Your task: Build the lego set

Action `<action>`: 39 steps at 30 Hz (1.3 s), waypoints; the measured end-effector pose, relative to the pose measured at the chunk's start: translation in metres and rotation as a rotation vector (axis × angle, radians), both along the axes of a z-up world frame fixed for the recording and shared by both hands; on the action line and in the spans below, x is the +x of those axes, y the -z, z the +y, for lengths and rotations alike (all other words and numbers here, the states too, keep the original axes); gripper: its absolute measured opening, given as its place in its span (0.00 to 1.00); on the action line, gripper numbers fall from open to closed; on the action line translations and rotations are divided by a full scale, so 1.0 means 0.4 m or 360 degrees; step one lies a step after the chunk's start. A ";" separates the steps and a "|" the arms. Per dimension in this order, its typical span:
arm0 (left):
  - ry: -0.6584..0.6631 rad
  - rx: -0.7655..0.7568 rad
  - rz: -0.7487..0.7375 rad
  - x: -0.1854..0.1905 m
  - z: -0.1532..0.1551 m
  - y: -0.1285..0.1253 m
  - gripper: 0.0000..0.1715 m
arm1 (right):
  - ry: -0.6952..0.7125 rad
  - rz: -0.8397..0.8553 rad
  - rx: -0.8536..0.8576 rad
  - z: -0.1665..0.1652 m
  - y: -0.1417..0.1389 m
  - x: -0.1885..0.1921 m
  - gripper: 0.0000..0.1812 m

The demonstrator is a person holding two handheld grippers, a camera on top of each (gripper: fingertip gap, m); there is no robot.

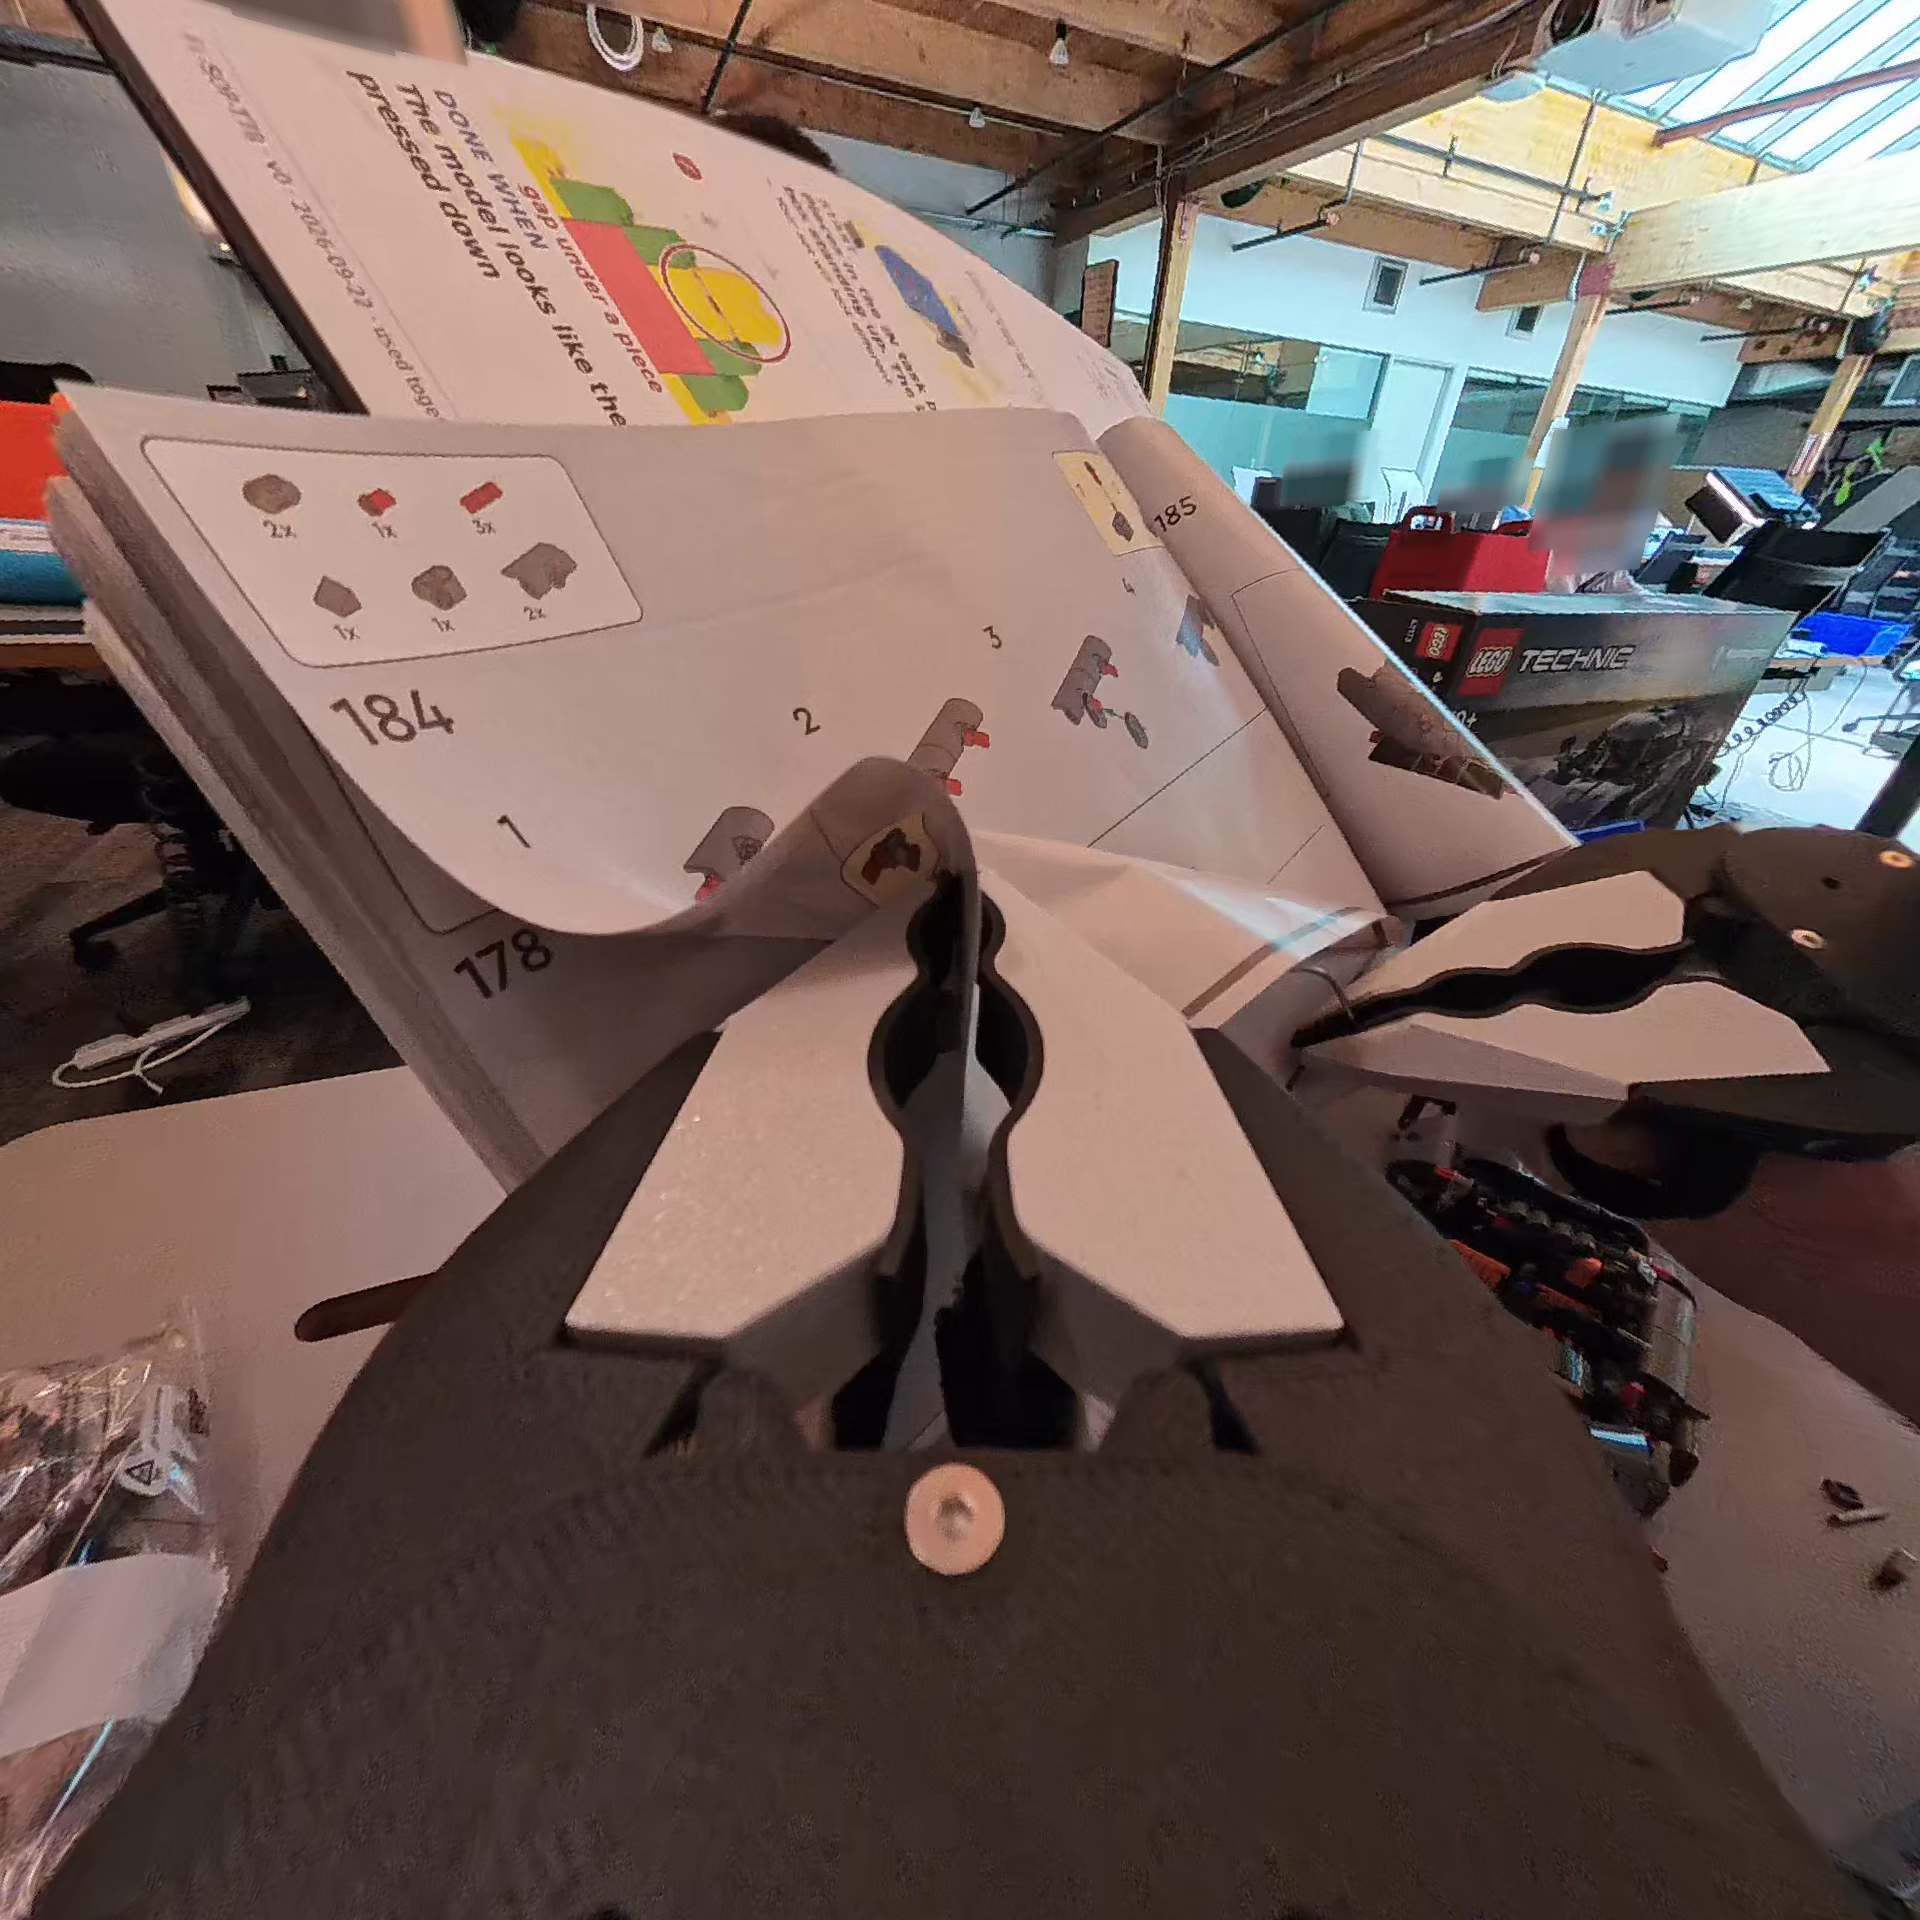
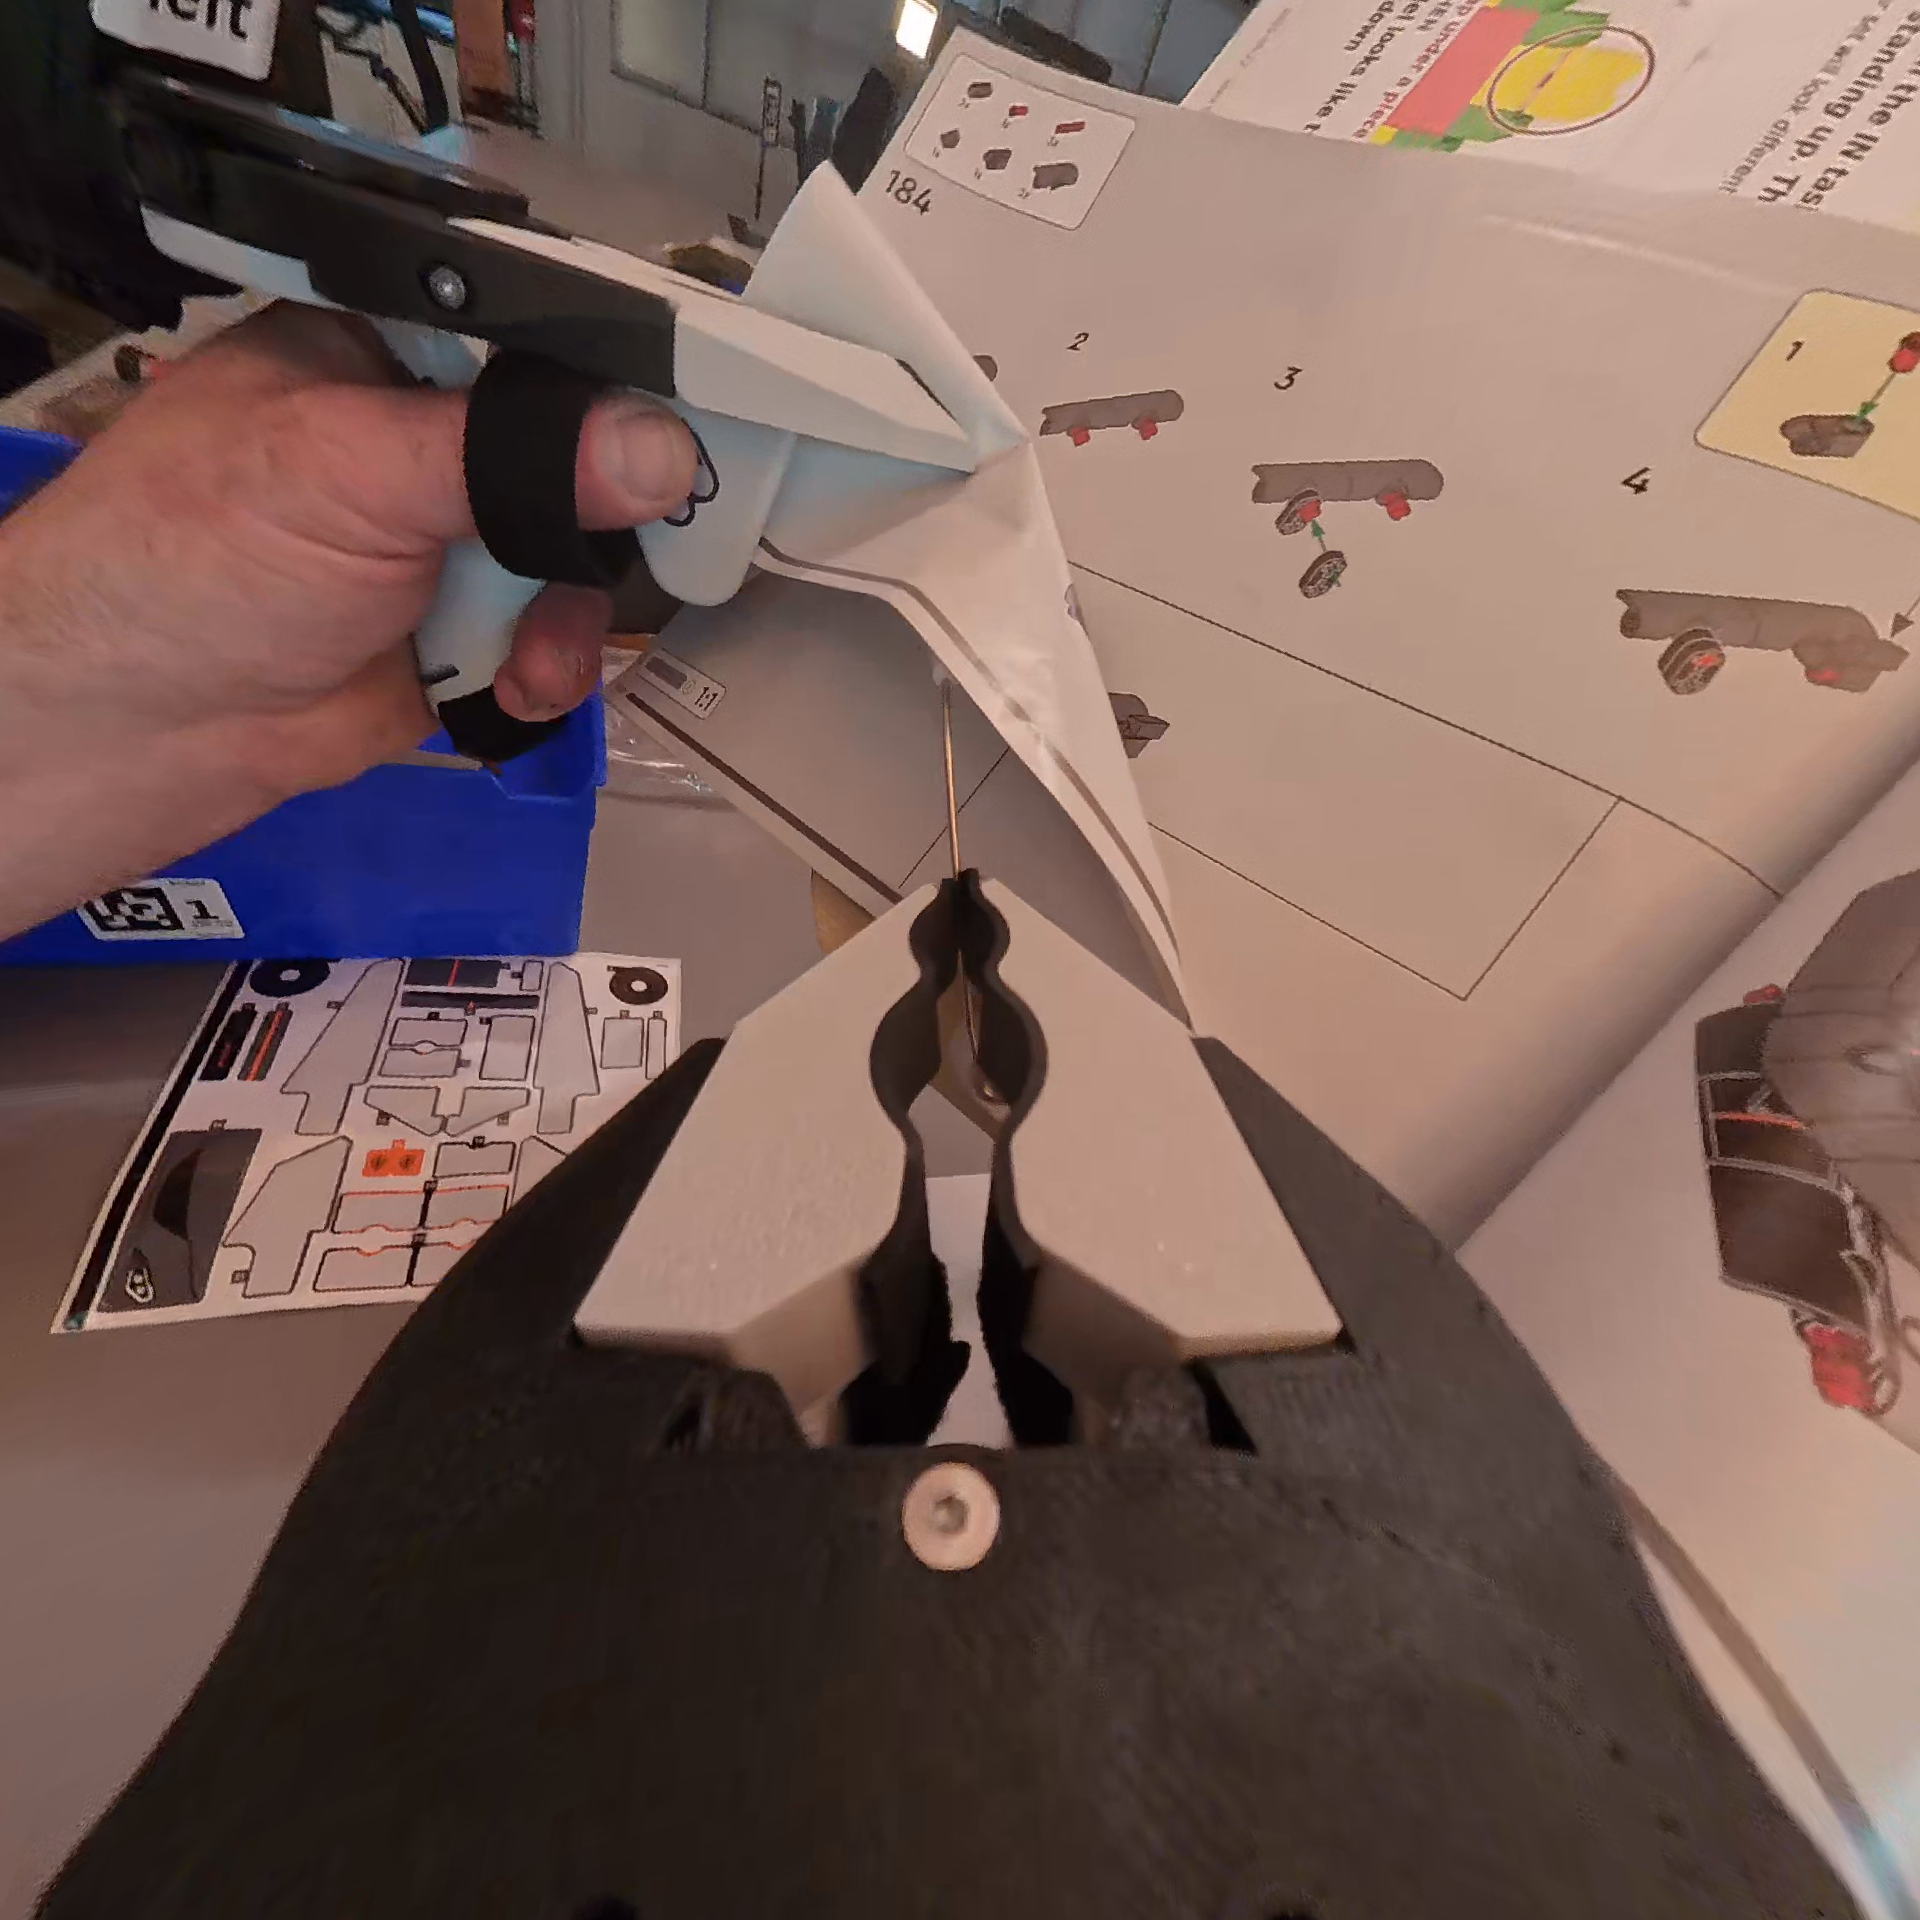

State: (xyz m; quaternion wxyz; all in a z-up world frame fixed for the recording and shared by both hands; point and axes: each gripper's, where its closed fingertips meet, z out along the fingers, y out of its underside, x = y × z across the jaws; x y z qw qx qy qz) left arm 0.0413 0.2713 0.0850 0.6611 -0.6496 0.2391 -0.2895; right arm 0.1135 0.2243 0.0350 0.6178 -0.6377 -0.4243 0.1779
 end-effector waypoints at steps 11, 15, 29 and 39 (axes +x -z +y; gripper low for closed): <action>0.0016 0.0037 0.0003 -0.007 -0.018 0.002 0.00 | 0.0044 0.0171 -0.0061 0.005 -0.004 0.008 0.00; -0.0008 0.0059 0.0015 -0.004 -0.013 -0.008 0.00 | 0.0016 -0.0065 0.0037 0.000 0.007 0.001 0.00; -0.0172 0.0237 0.0142 0.011 0.014 -0.015 0.00 | -0.0066 0.0030 0.0042 -0.014 -0.004 0.007 0.00; -0.0094 0.0197 0.0035 -0.017 -0.056 0.010 0.00 | 0.0111 0.0409 -0.0208 0.022 -0.018 0.028 0.00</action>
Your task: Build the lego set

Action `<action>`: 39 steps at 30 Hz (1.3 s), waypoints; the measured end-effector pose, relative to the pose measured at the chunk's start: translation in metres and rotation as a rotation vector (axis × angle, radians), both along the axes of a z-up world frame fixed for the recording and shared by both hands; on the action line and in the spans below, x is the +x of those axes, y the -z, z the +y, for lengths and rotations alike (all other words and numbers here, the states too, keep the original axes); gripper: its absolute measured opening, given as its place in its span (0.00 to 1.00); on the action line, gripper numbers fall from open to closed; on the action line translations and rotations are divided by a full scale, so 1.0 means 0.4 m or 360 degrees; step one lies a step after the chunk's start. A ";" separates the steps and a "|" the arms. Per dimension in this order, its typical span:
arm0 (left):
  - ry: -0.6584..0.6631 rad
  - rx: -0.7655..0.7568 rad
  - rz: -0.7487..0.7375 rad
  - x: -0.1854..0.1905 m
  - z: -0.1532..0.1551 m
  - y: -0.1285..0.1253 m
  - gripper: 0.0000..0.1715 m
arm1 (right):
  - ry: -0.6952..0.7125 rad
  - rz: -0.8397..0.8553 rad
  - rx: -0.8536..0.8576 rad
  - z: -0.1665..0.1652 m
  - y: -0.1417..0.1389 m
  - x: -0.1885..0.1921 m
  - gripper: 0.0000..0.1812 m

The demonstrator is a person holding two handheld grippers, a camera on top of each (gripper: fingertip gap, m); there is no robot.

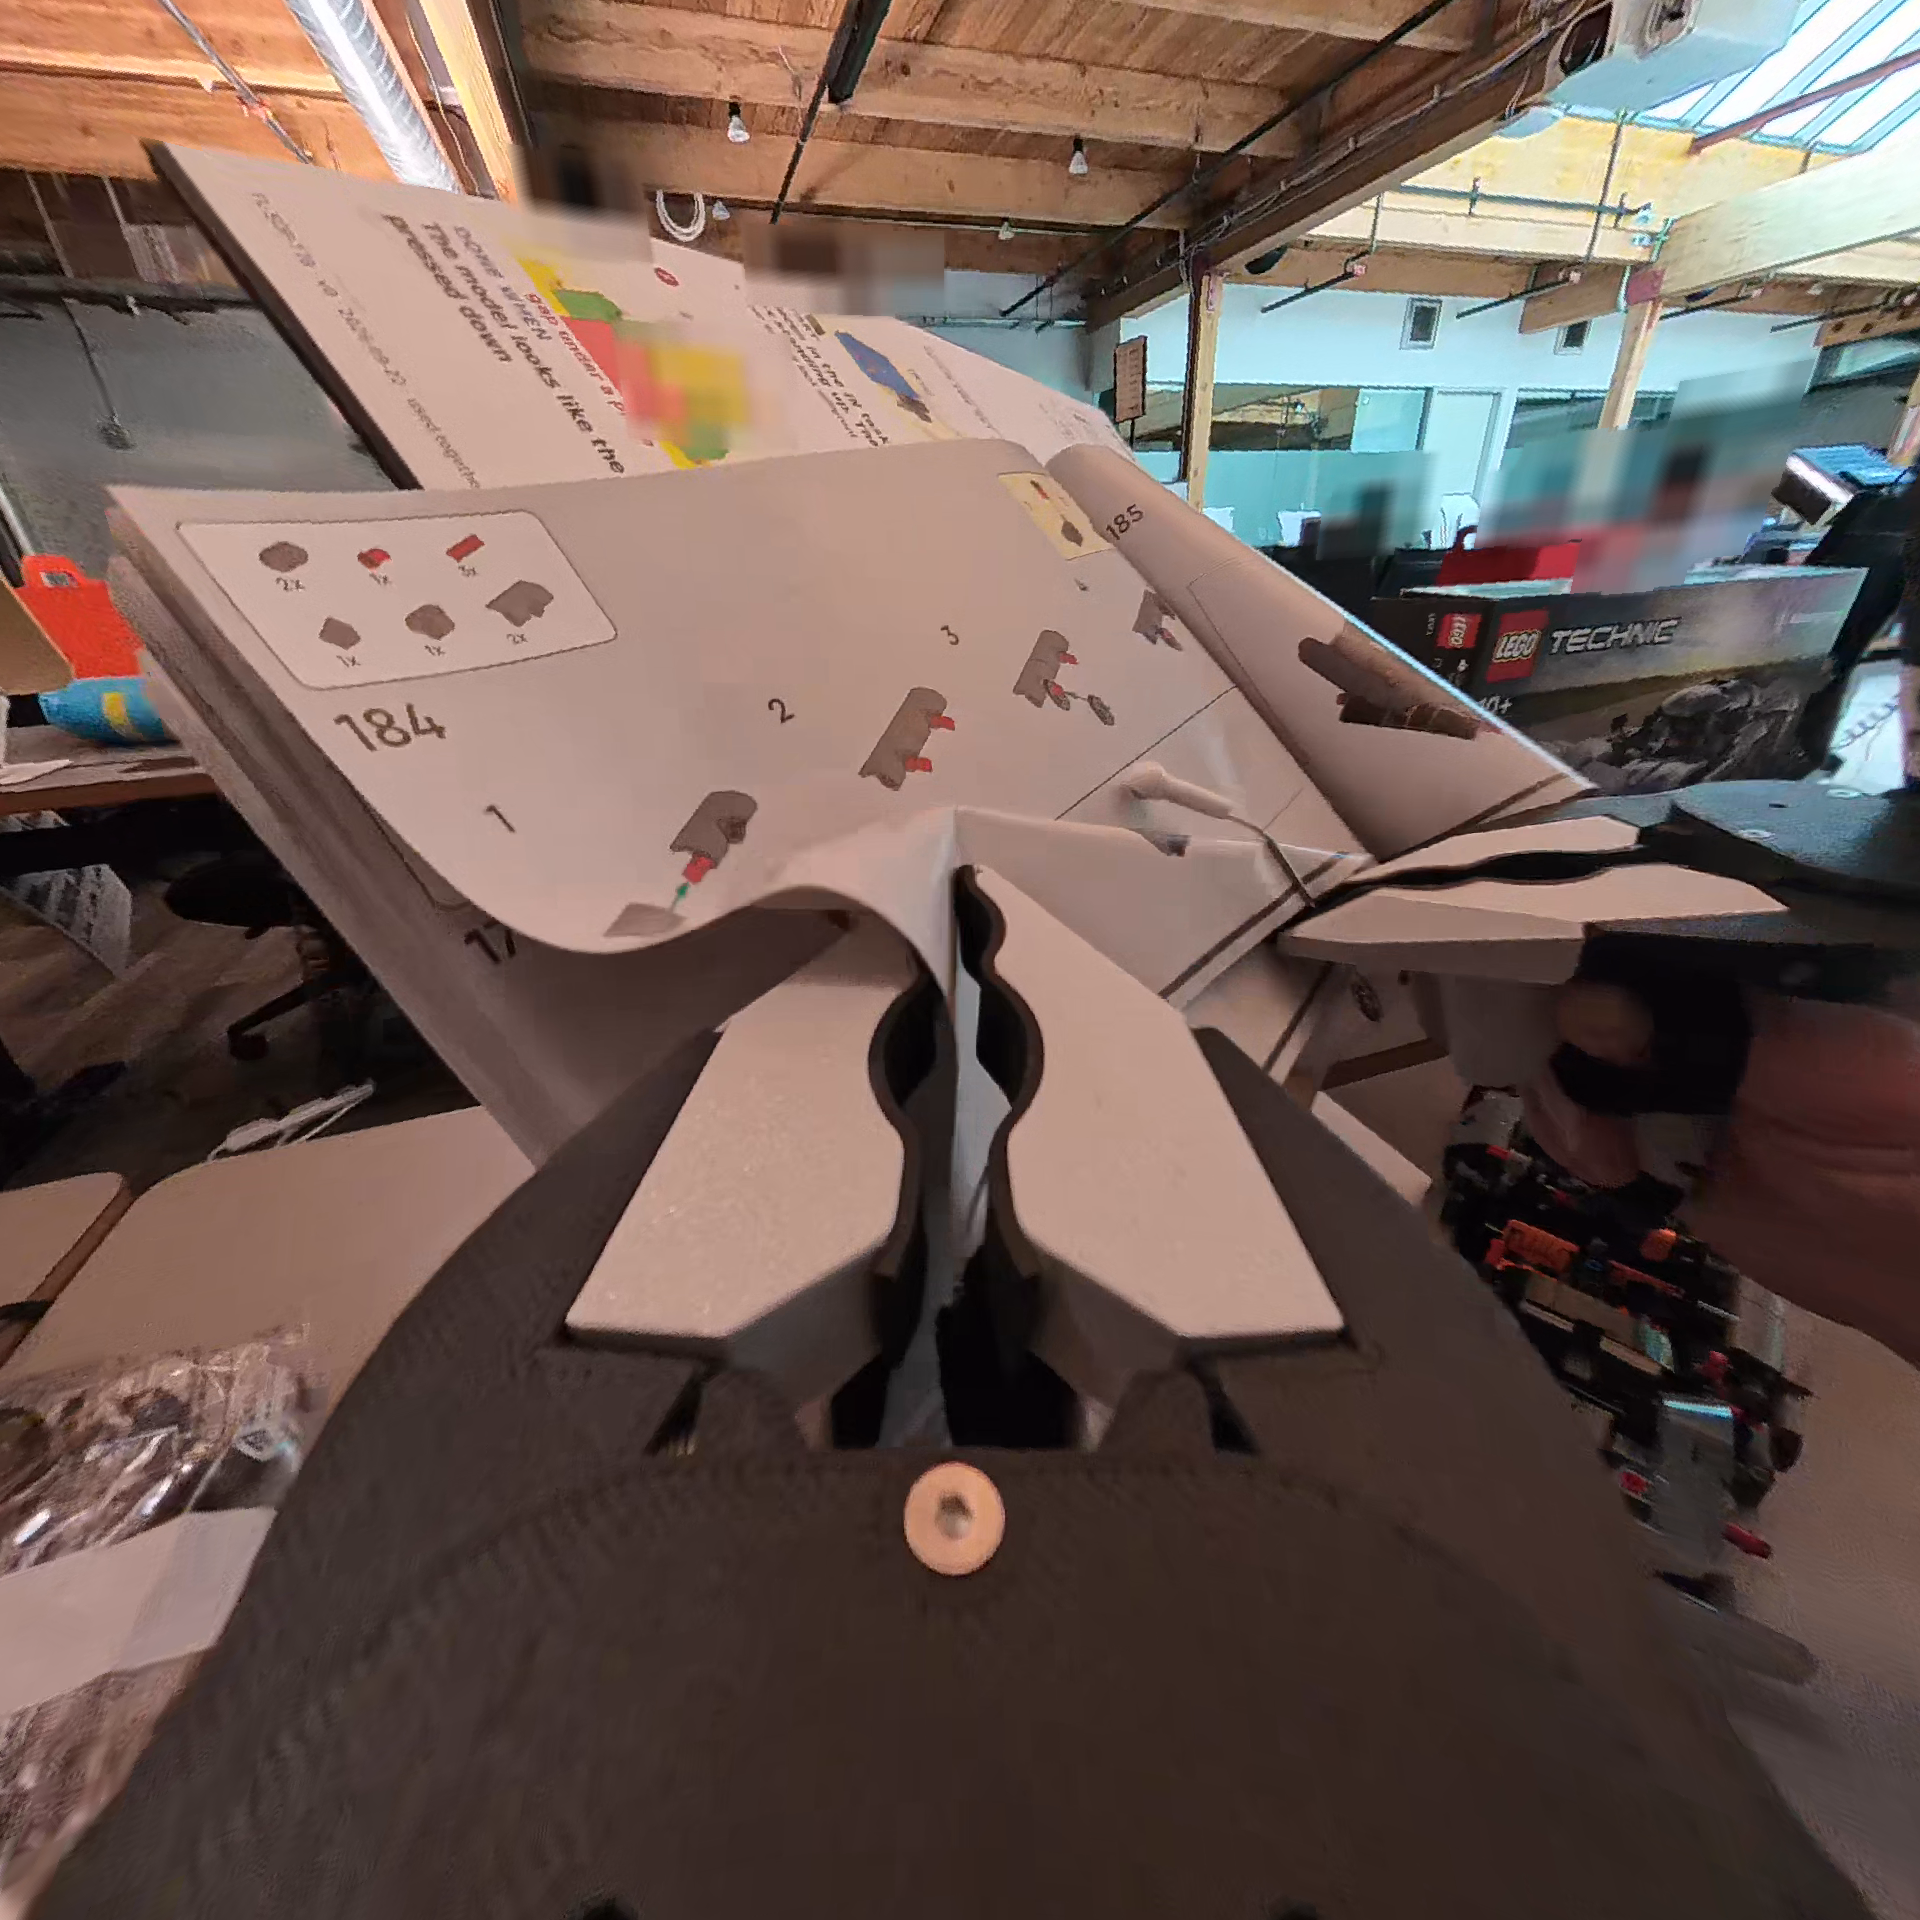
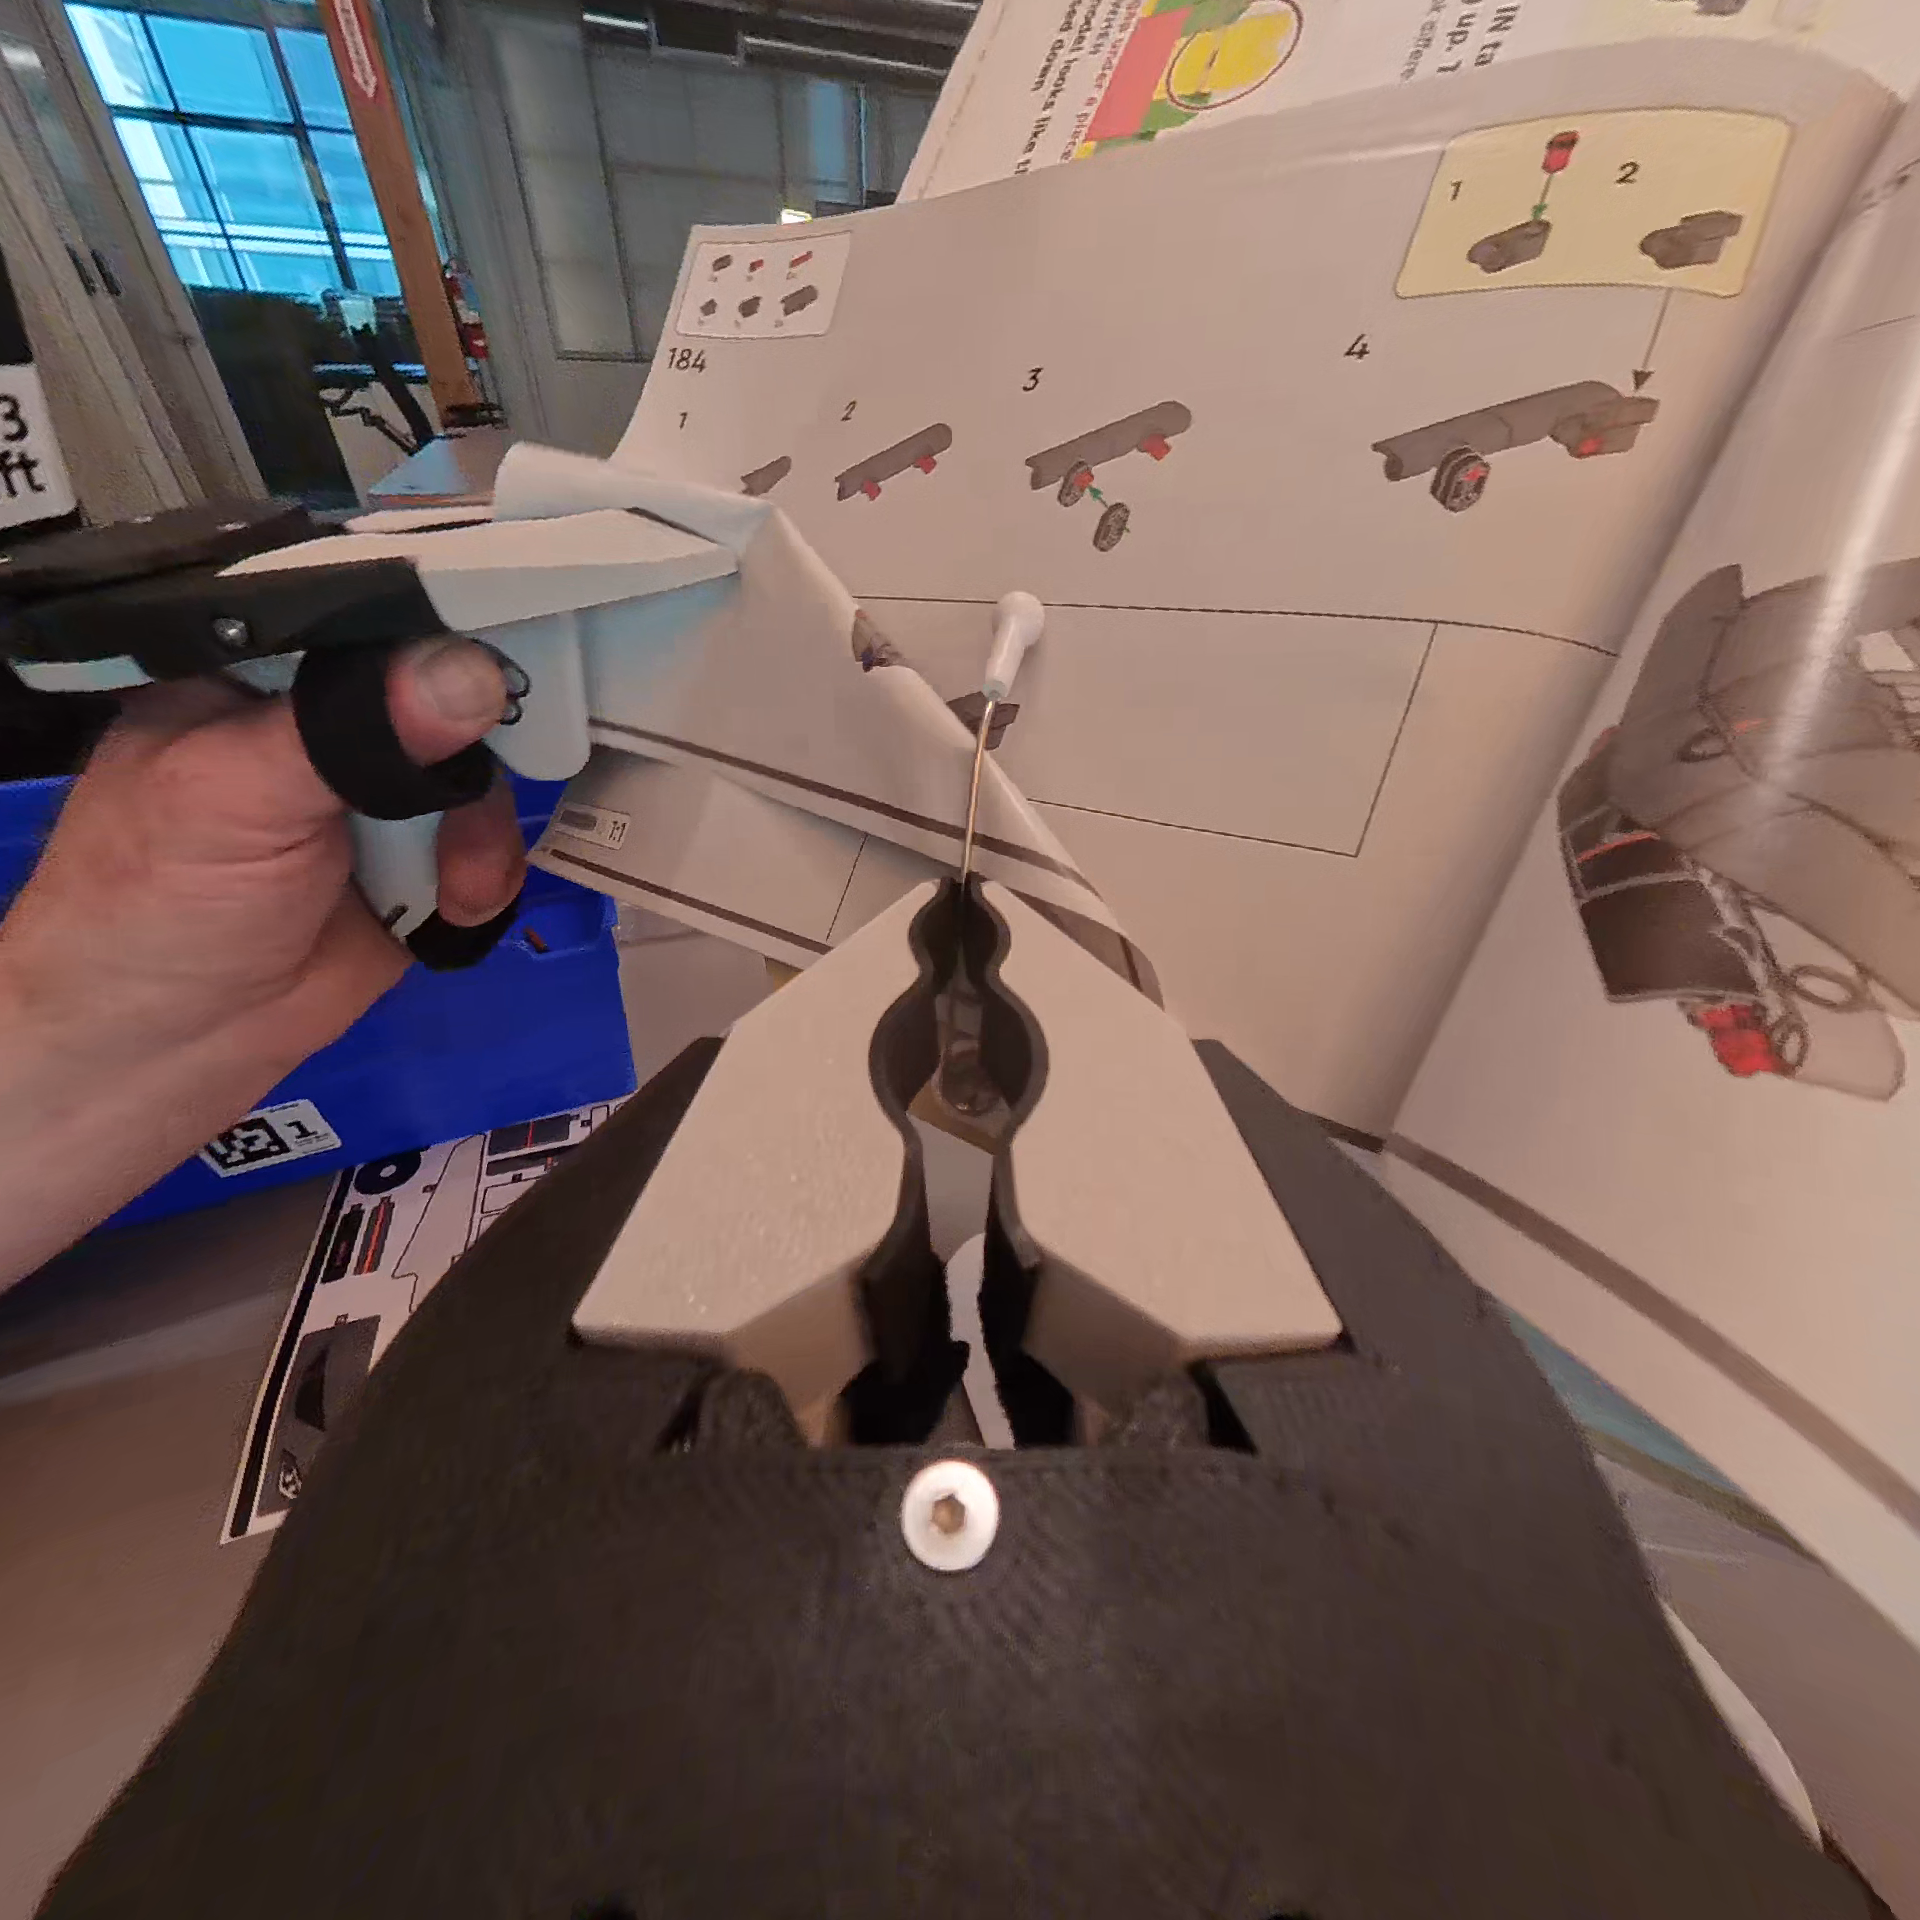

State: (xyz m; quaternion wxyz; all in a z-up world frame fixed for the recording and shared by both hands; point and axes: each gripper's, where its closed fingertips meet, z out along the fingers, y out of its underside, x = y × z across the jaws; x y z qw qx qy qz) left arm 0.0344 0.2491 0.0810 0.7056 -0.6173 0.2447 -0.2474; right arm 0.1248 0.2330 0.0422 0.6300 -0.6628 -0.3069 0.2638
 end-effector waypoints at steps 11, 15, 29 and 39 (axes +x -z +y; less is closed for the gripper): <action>-0.0004 -0.0312 -0.0194 -0.042 -0.067 0.069 0.00 | 0.0099 0.0018 -0.0070 0.007 0.005 -0.002 0.00; -0.0017 -0.0406 -0.0314 -0.077 -0.075 0.066 0.03 | 0.0126 -0.0032 -0.0099 0.008 0.008 0.000 0.00; 0.0064 -0.0588 -0.0482 -0.143 -0.115 0.045 0.18 | 0.0245 -0.0133 0.0013 -0.087 -0.093 0.113 0.14; 0.0299 -0.0775 -0.0409 -0.058 -0.165 0.100 0.19 | 0.0182 -0.0538 0.0056 -0.047 -0.060 0.000 0.11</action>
